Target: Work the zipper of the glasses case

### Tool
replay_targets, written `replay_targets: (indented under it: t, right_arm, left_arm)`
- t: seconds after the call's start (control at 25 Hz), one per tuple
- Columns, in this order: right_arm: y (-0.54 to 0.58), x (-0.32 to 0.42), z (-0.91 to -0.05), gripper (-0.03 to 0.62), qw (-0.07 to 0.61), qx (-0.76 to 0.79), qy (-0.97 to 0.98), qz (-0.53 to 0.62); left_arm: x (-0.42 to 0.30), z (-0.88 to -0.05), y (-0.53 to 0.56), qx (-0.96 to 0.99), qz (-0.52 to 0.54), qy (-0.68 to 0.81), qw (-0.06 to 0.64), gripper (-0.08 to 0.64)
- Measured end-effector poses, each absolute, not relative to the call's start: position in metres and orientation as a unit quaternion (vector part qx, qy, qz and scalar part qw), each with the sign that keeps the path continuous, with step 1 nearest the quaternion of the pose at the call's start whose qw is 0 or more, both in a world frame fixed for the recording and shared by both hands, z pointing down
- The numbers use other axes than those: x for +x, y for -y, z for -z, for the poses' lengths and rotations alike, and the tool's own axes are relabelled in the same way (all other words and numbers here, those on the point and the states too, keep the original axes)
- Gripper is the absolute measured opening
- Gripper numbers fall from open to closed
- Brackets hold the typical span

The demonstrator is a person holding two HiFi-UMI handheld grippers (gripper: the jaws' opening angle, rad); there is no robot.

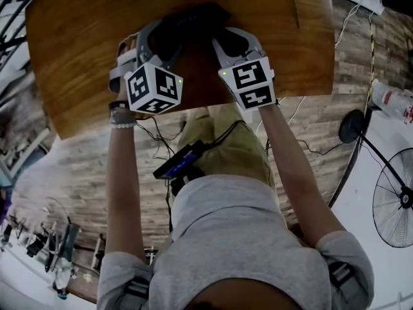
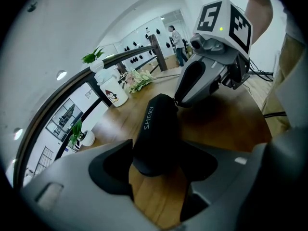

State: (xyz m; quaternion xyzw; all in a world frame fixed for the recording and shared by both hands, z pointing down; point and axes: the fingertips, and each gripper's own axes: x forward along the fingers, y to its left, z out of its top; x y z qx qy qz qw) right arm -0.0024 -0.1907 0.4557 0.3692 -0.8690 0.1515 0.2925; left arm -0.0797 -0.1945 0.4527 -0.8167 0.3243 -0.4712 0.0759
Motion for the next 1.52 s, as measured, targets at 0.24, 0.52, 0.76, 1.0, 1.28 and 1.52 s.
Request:
replay_targets:
  t: [0.24,0.52,0.76,1.0,1.28,1.52]
  right_arm:
    - [0.193,-0.007,-0.461,0.075,0.294,0.367,0.867,-0.165]
    - [0.199,-0.001,-0.462,0.028,0.307,0.371,0.863,-0.155]
    - [0.196,0.001,-0.464,0.023,0.316,0.369,0.859,-0.16]
    - [0.195,0.004,-0.462,0.0,0.31,0.375,0.857,-0.172]
    - [0.197,0.003,-0.462,0.0,0.307,0.372,0.858,-0.176]
    - [0.195,0.001,-0.46,0.002,0.312,0.366,0.861,-0.169]
  left_arm:
    - [-0.079,-0.454,0.192,-0.816,0.471,-0.326,0.084,0.282]
    - [-0.076,-0.453,0.194,-0.81,0.478,-0.327,0.093,0.279]
    - [-0.073,-0.455,0.194,-0.799,0.489,-0.335,0.103,0.278]
    - [-0.073,-0.456,0.195,-0.798,0.489,-0.335,0.104,0.278]
    - [-0.075,-0.455,0.195,-0.8,0.486,-0.337,0.102,0.278]
    - [-0.074,-0.455,0.196,-0.8,0.485,-0.337,0.103,0.278]
